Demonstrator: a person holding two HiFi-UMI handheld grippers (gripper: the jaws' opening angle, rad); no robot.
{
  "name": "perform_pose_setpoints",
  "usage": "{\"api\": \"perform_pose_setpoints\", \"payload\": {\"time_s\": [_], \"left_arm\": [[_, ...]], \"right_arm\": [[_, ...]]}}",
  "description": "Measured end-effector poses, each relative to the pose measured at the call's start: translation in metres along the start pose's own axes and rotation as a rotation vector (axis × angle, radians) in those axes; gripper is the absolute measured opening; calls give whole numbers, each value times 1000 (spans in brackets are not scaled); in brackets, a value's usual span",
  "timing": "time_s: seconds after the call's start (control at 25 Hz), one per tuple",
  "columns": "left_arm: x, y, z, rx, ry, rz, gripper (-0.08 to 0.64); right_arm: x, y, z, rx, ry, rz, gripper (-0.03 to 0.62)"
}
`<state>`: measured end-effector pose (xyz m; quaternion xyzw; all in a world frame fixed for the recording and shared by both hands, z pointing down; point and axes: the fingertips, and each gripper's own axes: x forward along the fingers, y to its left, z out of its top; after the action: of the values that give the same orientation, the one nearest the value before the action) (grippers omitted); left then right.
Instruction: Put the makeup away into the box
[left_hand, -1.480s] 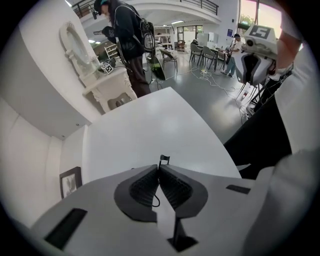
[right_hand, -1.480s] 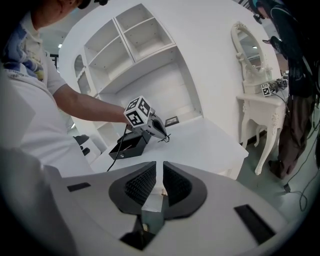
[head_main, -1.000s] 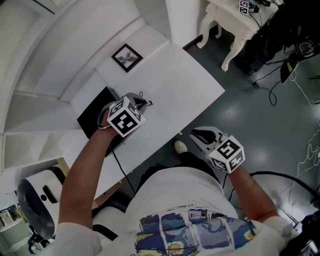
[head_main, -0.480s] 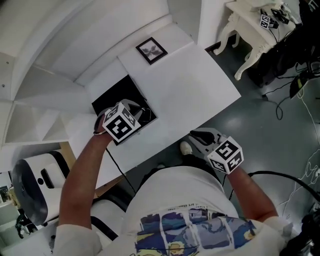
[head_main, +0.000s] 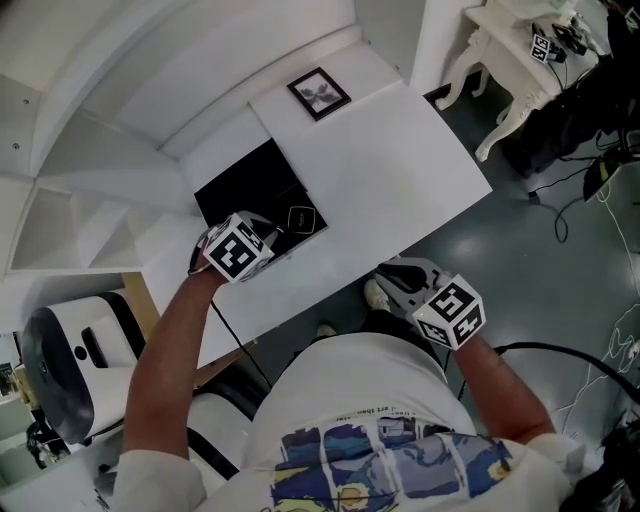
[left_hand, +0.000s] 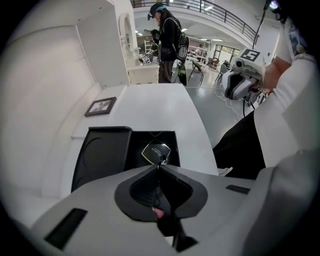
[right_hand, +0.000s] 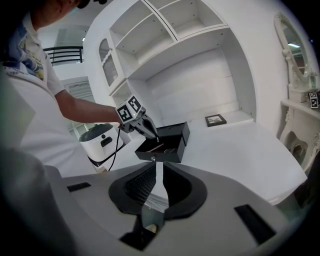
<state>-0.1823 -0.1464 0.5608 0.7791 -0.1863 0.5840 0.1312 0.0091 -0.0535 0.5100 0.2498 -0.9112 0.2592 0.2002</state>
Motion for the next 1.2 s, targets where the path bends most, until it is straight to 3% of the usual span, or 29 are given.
{"api": "perform_pose_setpoints", "payload": {"time_s": [0.56,0.84,1.2], "left_arm": [[41,0,-22,-213,49,-54,23],[56,1,-37,-205,131,-45,23],[62,2,-42,-223,149,-40,25]], "right_arm": [[-7,-11,-5,13,20,-7,60],[-13,-25,-4,18,24,-5,60],[-16,-34,-6,28,26,-15,60]]}}
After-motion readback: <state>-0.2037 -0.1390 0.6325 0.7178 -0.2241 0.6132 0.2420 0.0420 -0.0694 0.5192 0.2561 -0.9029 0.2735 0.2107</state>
